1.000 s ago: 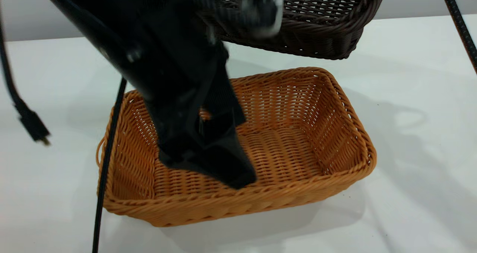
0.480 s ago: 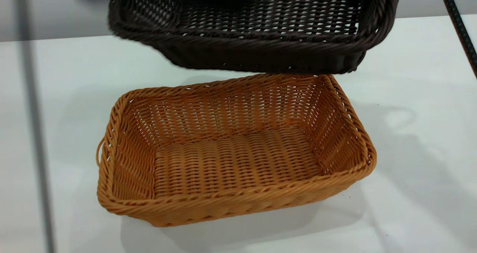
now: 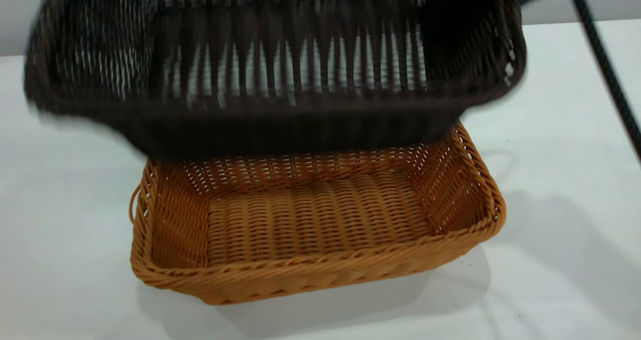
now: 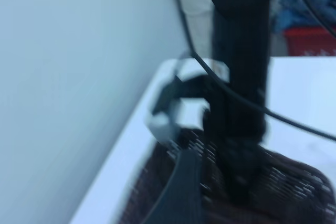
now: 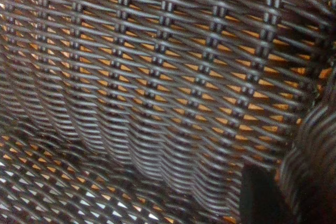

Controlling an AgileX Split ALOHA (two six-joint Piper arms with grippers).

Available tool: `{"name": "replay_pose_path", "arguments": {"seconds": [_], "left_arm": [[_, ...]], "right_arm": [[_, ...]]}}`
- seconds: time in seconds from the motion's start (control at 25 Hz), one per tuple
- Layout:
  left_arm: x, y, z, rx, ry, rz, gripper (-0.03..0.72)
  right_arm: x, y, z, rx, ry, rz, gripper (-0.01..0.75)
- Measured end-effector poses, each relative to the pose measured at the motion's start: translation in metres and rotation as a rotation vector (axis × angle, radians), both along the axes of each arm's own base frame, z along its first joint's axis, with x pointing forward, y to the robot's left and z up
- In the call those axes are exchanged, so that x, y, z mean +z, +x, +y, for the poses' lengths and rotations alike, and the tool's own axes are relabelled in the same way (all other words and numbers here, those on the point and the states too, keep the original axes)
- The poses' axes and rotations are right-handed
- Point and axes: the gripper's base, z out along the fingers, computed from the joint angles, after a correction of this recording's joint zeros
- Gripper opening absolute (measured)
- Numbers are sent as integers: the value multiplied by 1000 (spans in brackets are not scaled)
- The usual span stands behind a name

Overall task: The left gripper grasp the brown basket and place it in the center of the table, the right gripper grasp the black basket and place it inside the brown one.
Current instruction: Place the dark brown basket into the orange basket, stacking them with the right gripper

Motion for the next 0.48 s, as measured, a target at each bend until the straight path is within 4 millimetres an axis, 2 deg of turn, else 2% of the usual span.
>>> {"name": "replay_pose_path", "arguments": {"seconds": [0.48], "left_arm": [[1,1,0,10,-12,-9,675]], "right_arm": [[-54,9,8,53,-26,155,222]]}}
